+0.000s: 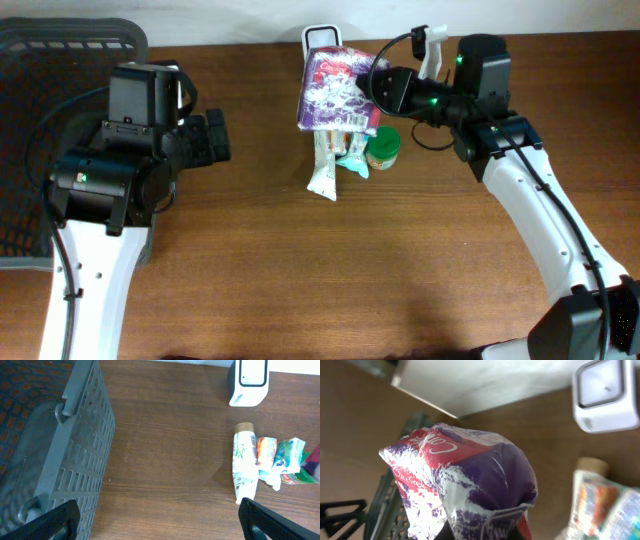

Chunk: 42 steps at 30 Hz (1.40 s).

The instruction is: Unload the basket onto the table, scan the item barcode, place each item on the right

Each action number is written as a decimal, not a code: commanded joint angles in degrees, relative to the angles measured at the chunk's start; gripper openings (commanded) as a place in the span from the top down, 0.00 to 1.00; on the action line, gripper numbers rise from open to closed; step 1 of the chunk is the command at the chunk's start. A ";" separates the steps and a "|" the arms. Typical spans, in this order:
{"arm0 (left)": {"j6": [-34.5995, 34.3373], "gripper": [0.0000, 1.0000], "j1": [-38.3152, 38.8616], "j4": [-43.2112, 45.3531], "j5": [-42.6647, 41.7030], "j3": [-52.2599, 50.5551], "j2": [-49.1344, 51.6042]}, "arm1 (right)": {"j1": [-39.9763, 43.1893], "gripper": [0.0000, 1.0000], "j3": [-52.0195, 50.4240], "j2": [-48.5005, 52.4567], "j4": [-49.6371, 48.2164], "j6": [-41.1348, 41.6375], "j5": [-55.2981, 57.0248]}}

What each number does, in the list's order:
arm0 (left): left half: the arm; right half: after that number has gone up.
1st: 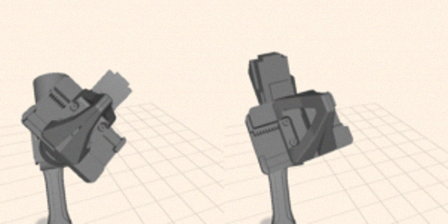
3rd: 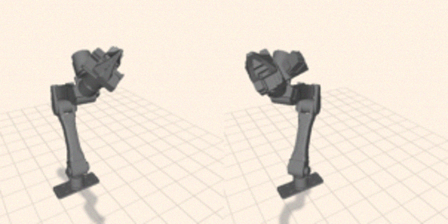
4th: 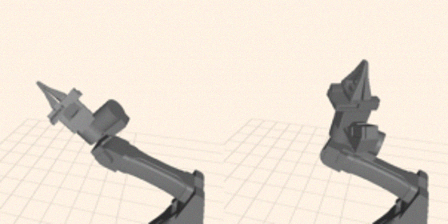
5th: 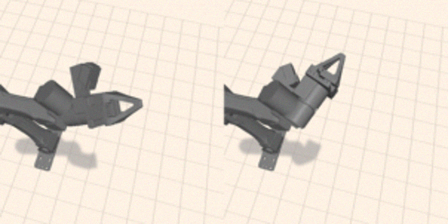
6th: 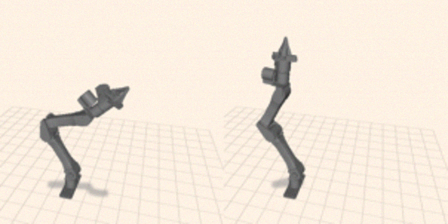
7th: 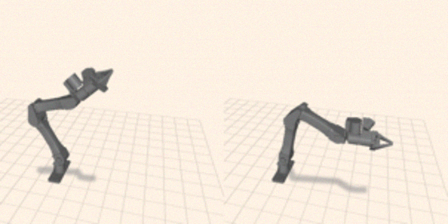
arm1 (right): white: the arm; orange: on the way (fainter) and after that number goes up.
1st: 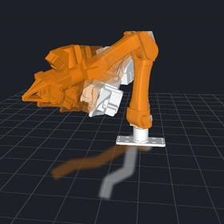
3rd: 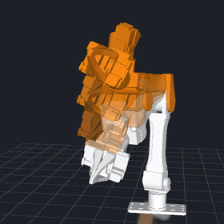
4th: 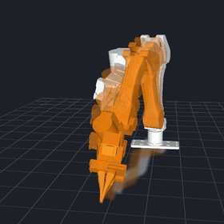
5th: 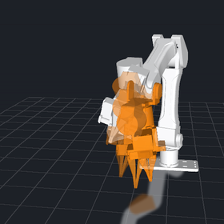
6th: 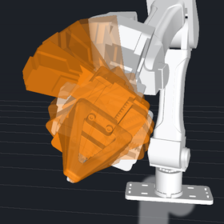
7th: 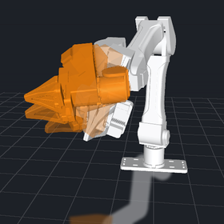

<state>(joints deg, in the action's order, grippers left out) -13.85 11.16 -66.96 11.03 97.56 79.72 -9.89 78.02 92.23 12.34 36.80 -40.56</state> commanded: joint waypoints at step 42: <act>0.87 0.01 -0.20 -0.24 0.81 -0.13 -0.02 | 1.68 0.43 3.76 15.28 39.28 -7.91 63.52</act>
<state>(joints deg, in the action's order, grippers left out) -13.85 11.16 -67.09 11.03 97.54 79.72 -2.79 78.59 106.48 51.94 28.21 27.57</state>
